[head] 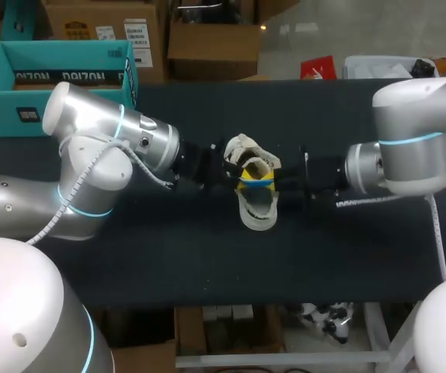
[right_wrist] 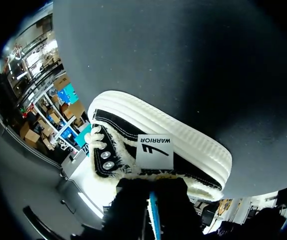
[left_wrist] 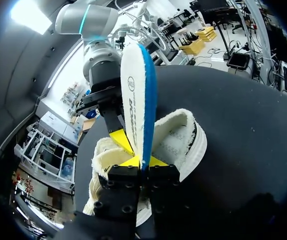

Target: Open the shoe tongue, take the insole out of the shoe, put the insole back into the shoe, and pack the shoe into the shoebox

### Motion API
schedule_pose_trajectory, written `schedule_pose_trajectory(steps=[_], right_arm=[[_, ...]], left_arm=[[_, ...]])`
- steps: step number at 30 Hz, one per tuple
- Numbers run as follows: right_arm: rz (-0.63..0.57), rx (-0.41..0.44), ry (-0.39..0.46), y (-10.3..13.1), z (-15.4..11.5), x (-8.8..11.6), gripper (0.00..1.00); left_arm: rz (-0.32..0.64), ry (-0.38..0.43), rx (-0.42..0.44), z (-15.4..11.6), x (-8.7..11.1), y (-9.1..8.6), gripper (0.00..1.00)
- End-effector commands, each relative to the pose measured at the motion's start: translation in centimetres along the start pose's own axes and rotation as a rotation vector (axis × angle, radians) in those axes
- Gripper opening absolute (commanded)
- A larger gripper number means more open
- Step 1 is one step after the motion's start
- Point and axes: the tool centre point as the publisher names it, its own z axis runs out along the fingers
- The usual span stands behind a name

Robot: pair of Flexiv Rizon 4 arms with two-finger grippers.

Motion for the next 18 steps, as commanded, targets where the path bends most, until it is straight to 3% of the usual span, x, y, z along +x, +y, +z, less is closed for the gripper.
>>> schedule_pose_trajectory(steps=[1, 3, 6, 12, 18], right_arm=[[0.0, -0.003, -0.001, -0.1, 0.3, 0.2, 0.0], [0.0, -0.006, 0.001, -0.2, 0.2, 0.1, 0.0], [0.001, -0.013, 0.007, -0.2, 0.0, 0.0, 0.0], [0.009, -0.014, 0.013, 0.0, -0.1, -0.1, 0.0], [0.015, -0.016, 0.018, 0.1, -0.2, -0.1, 0.0]], left_arm=[[0.008, -0.006, 0.009, 0.0, 0.1, -0.4, 0.22], [0.017, -0.016, 0.02, -0.5, 0.2, -0.8, 0.45], [0.034, -0.035, 0.031, -1.3, 0.4, -1.6, 0.5], [0.059, -0.056, 0.063, -2.5, 0.9, -3.1, 0.44], [0.077, -0.074, 0.073, -3.4, 1.1, -3.9, 0.22]])
